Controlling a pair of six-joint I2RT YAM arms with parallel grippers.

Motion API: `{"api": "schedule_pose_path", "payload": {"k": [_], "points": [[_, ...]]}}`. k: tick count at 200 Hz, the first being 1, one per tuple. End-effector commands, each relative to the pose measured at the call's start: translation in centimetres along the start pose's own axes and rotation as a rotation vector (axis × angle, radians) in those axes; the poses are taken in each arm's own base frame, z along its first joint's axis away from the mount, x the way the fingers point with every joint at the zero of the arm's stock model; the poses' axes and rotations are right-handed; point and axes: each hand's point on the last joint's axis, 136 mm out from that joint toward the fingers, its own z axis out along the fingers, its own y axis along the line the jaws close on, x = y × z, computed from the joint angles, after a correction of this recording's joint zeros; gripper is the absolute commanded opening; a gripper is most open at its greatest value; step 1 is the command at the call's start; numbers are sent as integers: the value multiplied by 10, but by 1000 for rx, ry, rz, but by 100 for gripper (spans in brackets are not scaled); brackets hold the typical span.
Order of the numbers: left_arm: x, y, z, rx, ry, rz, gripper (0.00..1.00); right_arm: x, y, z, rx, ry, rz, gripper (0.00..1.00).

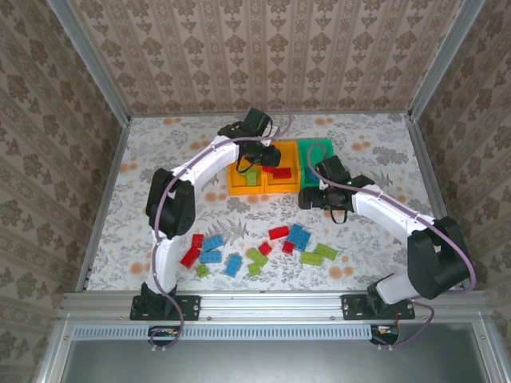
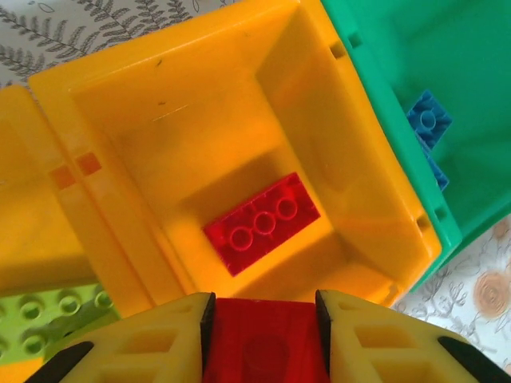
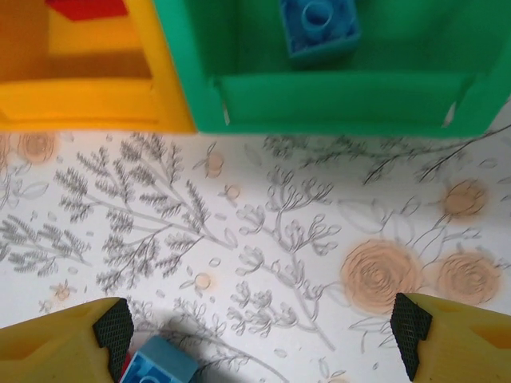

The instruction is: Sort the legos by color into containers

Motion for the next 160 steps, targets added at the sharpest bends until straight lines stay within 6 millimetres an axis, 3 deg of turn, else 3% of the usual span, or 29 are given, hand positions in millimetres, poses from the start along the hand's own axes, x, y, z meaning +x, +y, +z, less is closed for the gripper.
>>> {"api": "schedule_pose_path", "payload": {"k": [1,38,72,113,142,153,160], "points": [[-27,-18,-2,111,-65,-78,35,-2,12,-7,-48,-38,27,87],[-29,-13,9,112,-51,-155,40,12,36,-4,-86,-18,-10,87],[-28,-11,11,112,-43,-193,45,38,59,0,-66,55,-57,88],[-27,-12,9,116,-45,-212,65,65,85,6,-27,107,-123,90],[-27,-15,4,128,-56,-210,79,81,92,13,32,160,-187,91],[-26,-16,1,131,-61,-205,86,82,98,14,38,165,-212,91],[-25,-16,-1,132,-64,-199,97,83,101,15,43,166,-225,91]]}}
